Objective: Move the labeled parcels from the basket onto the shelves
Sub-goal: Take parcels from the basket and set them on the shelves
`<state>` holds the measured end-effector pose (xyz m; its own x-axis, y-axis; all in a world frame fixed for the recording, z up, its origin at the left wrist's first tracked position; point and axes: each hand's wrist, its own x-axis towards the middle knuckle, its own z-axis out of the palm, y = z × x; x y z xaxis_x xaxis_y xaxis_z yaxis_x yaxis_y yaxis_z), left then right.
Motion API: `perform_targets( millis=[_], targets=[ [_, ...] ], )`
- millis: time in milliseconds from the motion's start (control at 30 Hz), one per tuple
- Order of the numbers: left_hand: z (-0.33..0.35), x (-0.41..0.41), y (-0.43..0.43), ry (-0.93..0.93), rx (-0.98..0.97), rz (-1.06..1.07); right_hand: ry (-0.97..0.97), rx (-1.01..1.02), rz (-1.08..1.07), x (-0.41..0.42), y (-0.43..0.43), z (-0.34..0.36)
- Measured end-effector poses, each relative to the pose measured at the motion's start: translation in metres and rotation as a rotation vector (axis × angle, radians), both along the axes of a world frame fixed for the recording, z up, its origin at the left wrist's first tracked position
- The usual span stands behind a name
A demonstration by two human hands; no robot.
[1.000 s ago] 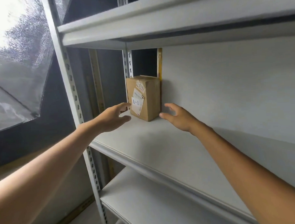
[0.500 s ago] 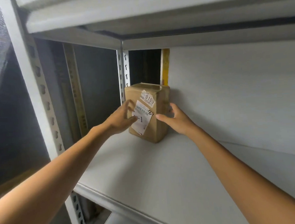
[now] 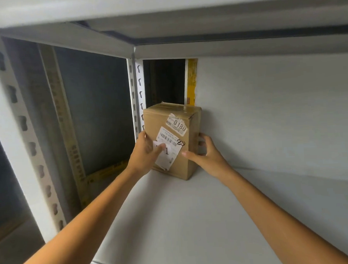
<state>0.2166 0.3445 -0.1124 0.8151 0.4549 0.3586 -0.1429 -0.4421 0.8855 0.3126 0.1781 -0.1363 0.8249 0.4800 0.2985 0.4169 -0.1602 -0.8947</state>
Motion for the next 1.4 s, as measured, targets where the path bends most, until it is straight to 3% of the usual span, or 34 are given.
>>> perform_targets(
  millis=[200, 367, 633, 800, 967, 1400],
  targets=[
    [-0.004, -0.017, 0.004, 0.012, -0.02, -0.028, -0.001, 0.108, 0.023, -0.019, -0.011, -0.006],
    [-0.004, -0.044, -0.019, 0.031, -0.026, -0.004, -0.025, 0.085, 0.04, -0.043, -0.043, -0.006],
    [0.004, -0.076, -0.111, -0.006, -0.177, -0.108, 0.023, 0.204, 0.029, -0.086, -0.136, -0.009],
    [0.005, -0.085, -0.184, -0.006, -0.158, -0.269, 0.074, 0.316, -0.024, -0.107, -0.216, -0.007],
    [0.007, -0.081, -0.263, -0.035, -0.134, -0.397, 0.142, 0.385, -0.14, -0.121, -0.303, 0.005],
    [0.023, -0.024, -0.45, -0.037, -0.189, -0.869, 0.018, 0.353, -0.6, -0.162, -0.488, 0.036]
  ],
)
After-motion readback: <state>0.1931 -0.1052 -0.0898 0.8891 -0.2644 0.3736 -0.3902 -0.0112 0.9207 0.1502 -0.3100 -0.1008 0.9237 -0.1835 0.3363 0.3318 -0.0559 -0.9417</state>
